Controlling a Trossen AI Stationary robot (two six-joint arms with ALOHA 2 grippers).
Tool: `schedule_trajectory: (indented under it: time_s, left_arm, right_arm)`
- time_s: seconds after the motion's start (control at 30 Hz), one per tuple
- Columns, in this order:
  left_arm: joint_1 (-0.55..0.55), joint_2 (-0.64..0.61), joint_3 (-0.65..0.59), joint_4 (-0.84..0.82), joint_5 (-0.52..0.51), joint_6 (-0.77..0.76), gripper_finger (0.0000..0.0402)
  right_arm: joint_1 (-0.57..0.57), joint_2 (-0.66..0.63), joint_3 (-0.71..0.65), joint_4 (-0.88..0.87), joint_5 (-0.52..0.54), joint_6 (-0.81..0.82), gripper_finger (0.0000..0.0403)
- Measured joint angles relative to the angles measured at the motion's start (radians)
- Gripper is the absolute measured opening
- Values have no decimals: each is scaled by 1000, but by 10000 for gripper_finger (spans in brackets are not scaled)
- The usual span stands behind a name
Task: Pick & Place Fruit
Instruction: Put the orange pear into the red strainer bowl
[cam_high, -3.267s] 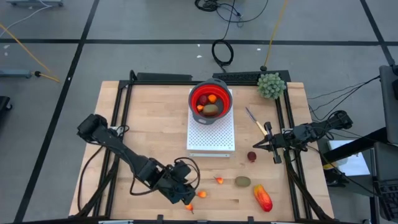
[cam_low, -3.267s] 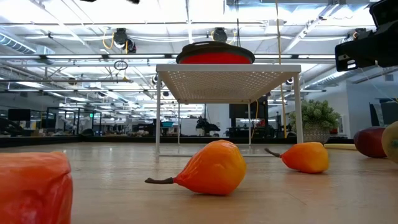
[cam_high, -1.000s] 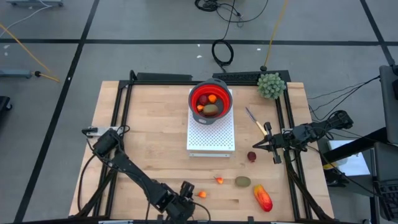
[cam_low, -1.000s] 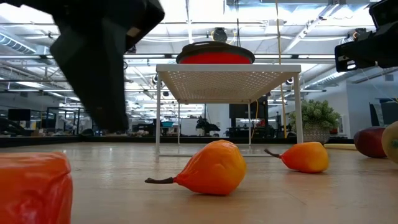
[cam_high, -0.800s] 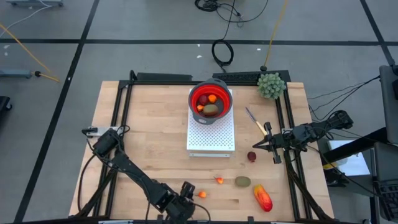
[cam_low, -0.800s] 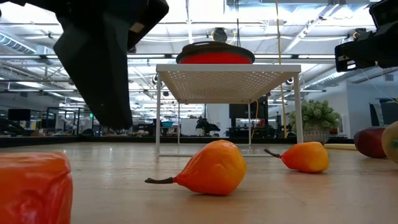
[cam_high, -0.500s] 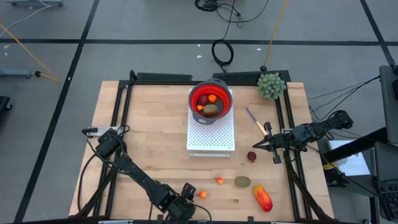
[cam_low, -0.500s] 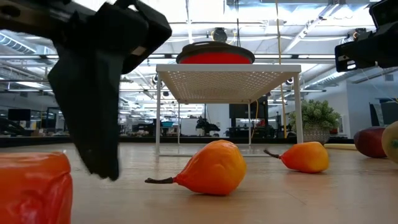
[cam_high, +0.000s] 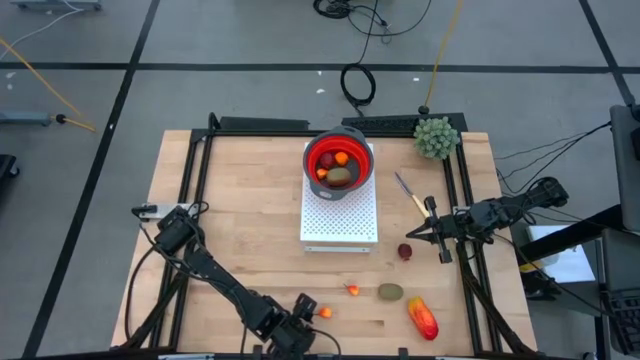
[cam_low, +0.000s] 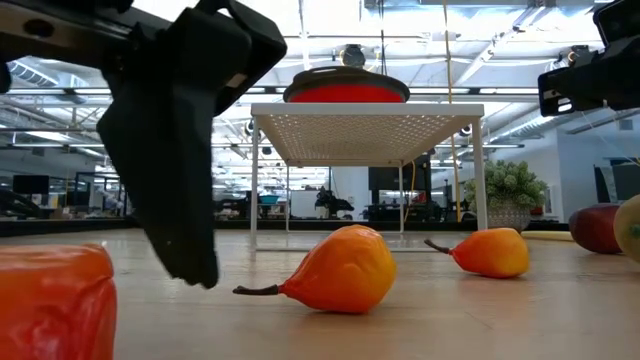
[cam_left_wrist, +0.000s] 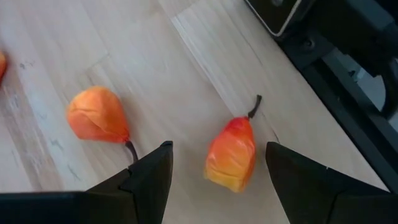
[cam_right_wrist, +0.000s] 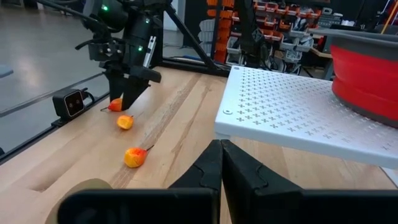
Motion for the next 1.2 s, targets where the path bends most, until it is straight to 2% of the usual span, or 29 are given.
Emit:
schedule_trajectory:
  time_s: [0.4,0.87,1.0,1.2]
  left_arm:
    - [1,0,0,-7,27,-10,249]
    - [1,0,0,-4,26,-9,96]
    - [1,0,0,6,26,-9,77]
    - [1,-6,0,-19,25,5,85]
  right_arm:
    - [0,0,0,1,0,0,0]
    - [0,0,0,1,0,0,0]
    - [0,0,0,1,0,0,0]
    - [0,0,0,2,0,0,0]
